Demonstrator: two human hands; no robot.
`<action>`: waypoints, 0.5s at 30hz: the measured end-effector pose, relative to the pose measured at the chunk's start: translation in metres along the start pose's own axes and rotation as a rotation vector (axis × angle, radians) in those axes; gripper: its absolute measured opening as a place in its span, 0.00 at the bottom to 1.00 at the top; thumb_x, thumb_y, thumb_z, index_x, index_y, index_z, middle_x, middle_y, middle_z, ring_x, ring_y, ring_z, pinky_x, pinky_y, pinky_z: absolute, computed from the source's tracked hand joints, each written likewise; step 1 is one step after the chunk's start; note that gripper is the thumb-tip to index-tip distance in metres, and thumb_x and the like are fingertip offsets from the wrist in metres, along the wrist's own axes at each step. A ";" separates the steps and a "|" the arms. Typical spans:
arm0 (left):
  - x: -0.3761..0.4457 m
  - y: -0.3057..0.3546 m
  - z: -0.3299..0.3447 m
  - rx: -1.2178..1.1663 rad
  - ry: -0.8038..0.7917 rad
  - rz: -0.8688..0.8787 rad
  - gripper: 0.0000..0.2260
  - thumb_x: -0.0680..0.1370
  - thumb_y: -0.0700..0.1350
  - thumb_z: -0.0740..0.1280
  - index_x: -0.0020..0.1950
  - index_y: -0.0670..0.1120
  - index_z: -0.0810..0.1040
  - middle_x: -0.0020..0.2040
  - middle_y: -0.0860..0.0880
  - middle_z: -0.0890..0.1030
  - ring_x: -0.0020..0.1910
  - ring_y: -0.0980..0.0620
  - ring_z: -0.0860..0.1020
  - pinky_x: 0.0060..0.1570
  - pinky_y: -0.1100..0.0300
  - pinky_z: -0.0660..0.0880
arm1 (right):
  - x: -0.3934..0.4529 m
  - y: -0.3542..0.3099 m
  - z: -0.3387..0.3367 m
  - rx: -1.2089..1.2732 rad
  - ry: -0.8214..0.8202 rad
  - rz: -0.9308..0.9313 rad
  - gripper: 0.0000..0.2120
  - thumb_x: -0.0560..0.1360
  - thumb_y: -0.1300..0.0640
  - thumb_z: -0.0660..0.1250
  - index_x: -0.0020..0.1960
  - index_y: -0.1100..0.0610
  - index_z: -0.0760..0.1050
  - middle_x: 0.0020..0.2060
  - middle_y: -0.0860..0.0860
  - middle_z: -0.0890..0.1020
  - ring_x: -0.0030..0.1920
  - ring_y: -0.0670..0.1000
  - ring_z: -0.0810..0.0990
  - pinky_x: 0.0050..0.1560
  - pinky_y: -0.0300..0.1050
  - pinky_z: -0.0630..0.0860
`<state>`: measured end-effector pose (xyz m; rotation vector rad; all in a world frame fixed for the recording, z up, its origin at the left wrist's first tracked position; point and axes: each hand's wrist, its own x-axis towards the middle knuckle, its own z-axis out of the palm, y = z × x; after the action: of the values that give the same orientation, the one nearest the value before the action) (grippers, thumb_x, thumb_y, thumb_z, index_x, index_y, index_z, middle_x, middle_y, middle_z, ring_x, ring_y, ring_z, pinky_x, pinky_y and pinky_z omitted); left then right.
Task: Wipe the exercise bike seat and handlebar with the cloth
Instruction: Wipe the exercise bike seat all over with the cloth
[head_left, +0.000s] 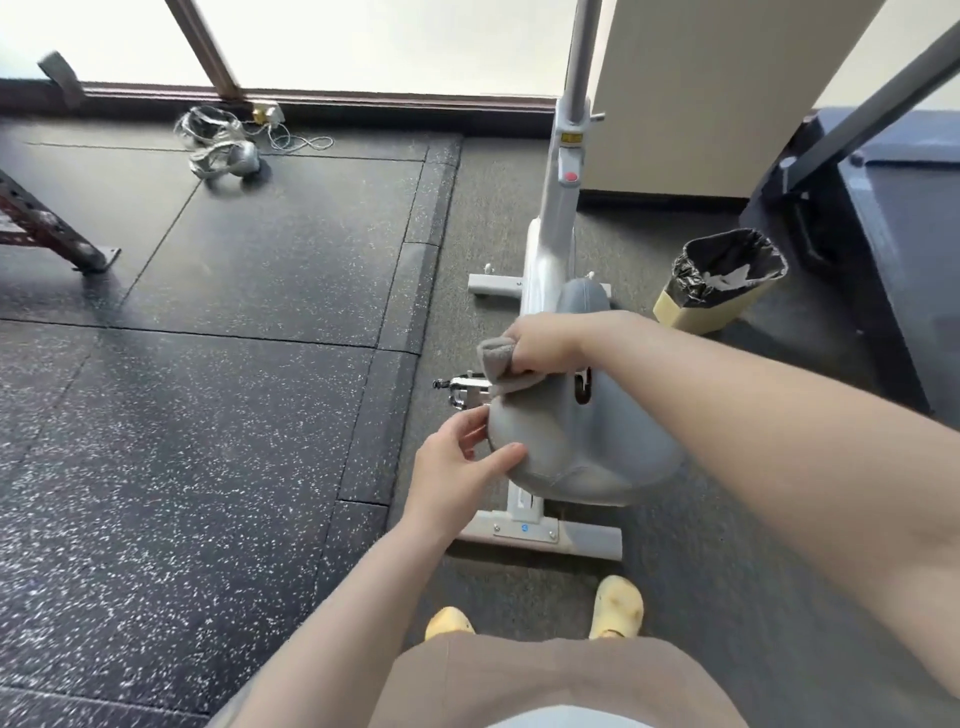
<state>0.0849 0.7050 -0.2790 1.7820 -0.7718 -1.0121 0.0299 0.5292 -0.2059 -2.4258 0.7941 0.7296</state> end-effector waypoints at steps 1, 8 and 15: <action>0.003 0.001 -0.005 -0.013 -0.027 -0.002 0.21 0.68 0.42 0.76 0.60 0.46 0.78 0.54 0.52 0.83 0.54 0.57 0.80 0.54 0.59 0.76 | -0.004 0.006 0.001 -0.008 0.082 0.035 0.07 0.72 0.62 0.58 0.38 0.53 0.70 0.39 0.51 0.76 0.48 0.57 0.73 0.48 0.46 0.68; 0.029 0.008 -0.040 -0.112 -0.001 -0.070 0.16 0.75 0.27 0.60 0.56 0.44 0.75 0.44 0.45 0.82 0.40 0.51 0.81 0.45 0.57 0.76 | -0.049 -0.021 0.107 -0.111 0.536 -0.399 0.14 0.70 0.58 0.60 0.51 0.52 0.80 0.57 0.46 0.81 0.67 0.50 0.71 0.72 0.50 0.60; 0.037 0.033 -0.022 -0.122 -0.141 0.018 0.11 0.79 0.34 0.59 0.56 0.44 0.77 0.48 0.48 0.82 0.41 0.59 0.81 0.37 0.71 0.73 | -0.059 -0.007 0.117 0.203 0.871 0.018 0.23 0.70 0.63 0.65 0.65 0.52 0.75 0.67 0.46 0.74 0.72 0.51 0.64 0.67 0.51 0.69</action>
<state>0.1193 0.6708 -0.2550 1.6101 -0.7938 -1.1581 -0.0452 0.6251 -0.2549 -2.5034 1.1219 -0.4500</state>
